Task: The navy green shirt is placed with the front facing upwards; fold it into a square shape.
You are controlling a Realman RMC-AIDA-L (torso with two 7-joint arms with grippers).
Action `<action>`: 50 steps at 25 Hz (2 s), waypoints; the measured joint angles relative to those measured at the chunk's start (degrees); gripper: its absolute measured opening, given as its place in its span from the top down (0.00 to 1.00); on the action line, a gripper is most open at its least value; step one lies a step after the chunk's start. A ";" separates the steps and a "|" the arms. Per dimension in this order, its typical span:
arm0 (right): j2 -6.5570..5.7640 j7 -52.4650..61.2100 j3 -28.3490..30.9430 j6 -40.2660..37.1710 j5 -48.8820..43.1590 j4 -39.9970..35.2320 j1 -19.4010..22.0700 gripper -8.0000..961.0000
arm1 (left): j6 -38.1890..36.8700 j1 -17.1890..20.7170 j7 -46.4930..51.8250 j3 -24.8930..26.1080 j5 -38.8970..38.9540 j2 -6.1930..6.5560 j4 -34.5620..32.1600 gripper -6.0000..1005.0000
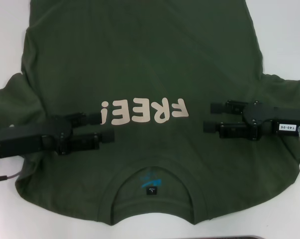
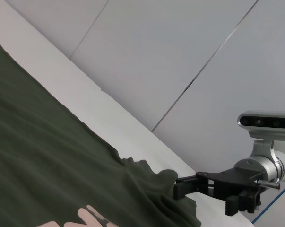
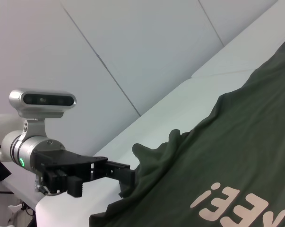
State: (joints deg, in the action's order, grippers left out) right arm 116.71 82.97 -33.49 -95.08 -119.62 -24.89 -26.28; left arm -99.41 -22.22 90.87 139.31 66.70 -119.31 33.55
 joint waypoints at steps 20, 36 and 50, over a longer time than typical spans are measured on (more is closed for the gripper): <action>-0.27 1.09 0.53 0.53 0.01 -0.14 0.35 0.07 | 7.78 0.08 3.77 4.75 0.01 5.24 0.12 0.10; -0.52 1.19 0.80 1.44 0.36 -0.20 -0.07 0.07 | 13.23 4.06 6.72 12.18 -0.01 6.66 0.75 0.10; -0.36 1.61 1.01 2.02 0.35 -0.14 0.07 0.07 | 17.40 5.52 7.10 12.57 -0.08 7.78 0.82 0.10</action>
State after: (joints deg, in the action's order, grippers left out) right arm 116.35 84.58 -32.47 -93.07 -119.26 -25.03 -26.21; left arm -82.01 -16.70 97.97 151.88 66.62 -111.53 34.37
